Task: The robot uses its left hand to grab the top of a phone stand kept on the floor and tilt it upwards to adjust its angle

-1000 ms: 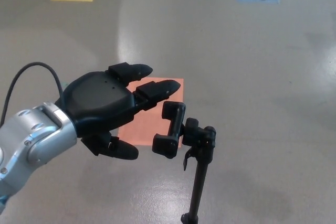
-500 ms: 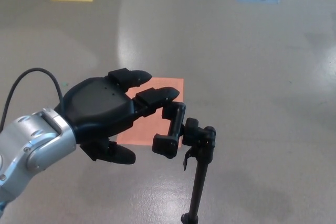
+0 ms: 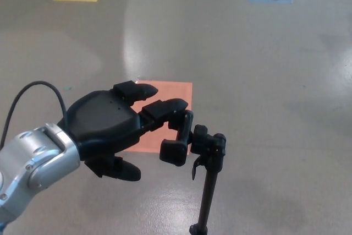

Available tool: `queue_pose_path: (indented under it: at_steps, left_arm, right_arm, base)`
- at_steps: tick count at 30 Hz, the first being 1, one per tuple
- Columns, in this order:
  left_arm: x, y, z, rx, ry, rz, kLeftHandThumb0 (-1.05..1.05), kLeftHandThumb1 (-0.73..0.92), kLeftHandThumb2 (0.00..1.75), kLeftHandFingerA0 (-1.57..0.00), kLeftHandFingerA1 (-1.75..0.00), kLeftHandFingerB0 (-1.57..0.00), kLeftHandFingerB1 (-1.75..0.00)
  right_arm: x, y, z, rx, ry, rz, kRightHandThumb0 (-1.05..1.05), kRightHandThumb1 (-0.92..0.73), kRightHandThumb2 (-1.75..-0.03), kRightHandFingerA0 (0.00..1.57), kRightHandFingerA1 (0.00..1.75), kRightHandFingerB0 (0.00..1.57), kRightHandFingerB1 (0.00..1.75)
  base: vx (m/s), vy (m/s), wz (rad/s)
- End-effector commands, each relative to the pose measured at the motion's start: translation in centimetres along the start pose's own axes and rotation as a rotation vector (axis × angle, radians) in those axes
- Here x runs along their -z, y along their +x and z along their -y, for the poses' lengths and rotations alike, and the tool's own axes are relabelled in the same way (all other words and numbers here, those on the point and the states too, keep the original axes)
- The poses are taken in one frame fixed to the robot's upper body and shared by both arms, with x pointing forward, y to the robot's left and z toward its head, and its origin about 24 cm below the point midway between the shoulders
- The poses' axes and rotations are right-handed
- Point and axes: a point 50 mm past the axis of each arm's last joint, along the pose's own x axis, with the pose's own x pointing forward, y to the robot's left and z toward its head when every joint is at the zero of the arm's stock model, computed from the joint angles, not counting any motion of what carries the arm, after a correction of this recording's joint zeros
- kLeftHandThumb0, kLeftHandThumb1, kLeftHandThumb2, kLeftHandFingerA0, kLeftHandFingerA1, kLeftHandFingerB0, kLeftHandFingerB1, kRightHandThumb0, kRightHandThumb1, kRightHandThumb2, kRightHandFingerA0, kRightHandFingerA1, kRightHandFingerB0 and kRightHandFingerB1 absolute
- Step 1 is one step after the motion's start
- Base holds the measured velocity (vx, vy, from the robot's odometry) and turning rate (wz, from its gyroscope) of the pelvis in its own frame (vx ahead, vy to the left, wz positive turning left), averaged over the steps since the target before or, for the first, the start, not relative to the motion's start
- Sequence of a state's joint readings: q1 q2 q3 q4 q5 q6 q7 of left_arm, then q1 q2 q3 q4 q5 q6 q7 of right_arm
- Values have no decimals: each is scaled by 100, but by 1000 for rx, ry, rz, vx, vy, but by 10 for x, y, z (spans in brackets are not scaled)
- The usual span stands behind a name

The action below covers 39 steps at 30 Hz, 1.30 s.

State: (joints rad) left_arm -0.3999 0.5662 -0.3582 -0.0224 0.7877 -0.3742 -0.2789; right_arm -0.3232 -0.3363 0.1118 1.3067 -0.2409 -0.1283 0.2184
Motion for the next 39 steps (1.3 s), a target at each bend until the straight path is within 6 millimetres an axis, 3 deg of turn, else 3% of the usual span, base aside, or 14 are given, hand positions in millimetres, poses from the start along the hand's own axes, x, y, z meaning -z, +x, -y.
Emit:
queue_pose_path:
  at_steps: [1, 15, 27, 28, 29, 30, 31, 32, 39]
  left_arm:
    - [1, -3, 17, 50, -6, -29, -77, 51, 87, -10, -23, 0, -13]
    - [3, -6, 29, 77, -3, -41, -84, 56, 91, -8, -18, 0, -9]
    - [9, -5, 23, 67, 32, -56, -80, 54, 92, -10, -23, 0, -13]
    - [9, -5, 22, 67, 35, -56, -77, 68, 61, -7, -24, 0, -13]
    - [9, -5, 22, 67, 35, -55, -77, 68, 61, -7, -24, 0, -13]
    - [10, -5, 21, 62, 34, -52, -81, 55, 92, -10, -23, 0, -13]
    - [10, -5, 21, 61, 33, -51, -81, 55, 92, -10, -23, 0, -13]
    - [10, -5, 20, 58, 32, -50, -77, 66, 60, -7, -25, 0, -15]
    - [5, -11, 26, 65, 25, -40, -75, 66, 61, -9, -24, 0, -15]
  right_arm:
    - [2, -2, 8, 10, -10, -21, -72, -78, -64, 16, 33, 20, 28]
    - [-8, -1, 13, 15, -14, -1, -72, -76, -63, 15, 34, 20, 29]
    - [-17, 0, 17, 14, -12, 26, -72, -77, -63, 15, 36, 19, 30]
    - [-17, 0, 17, 13, -12, 24, -72, -79, -64, 15, 36, 19, 31]
    - [-17, 0, 17, 13, -13, 23, -72, -79, -64, 15, 36, 19, 31]
    - [-17, 0, 18, 22, -29, 17, -72, -79, -64, 16, 36, 21, 31]
    - [-17, 0, 18, 24, -34, 15, -72, -79, -64, 16, 36, 21, 31]
    - [-18, 0, 18, 25, -35, 17, -71, -79, -64, 16, 35, 21, 30]
    - [-19, 0, 19, 17, -44, 22, -71, -80, -64, 15, 35, 20, 31]
  base:
    - [0, 0, 0]
    - [0, 0, 0]
    - [0, 0, 0]
    - [0, 0, 0]
    - [0, 0, 0]
    - [0, 0, 0]
    - [0, 0, 0]
    - [0, 0, 0]
    - [0, 0, 0]
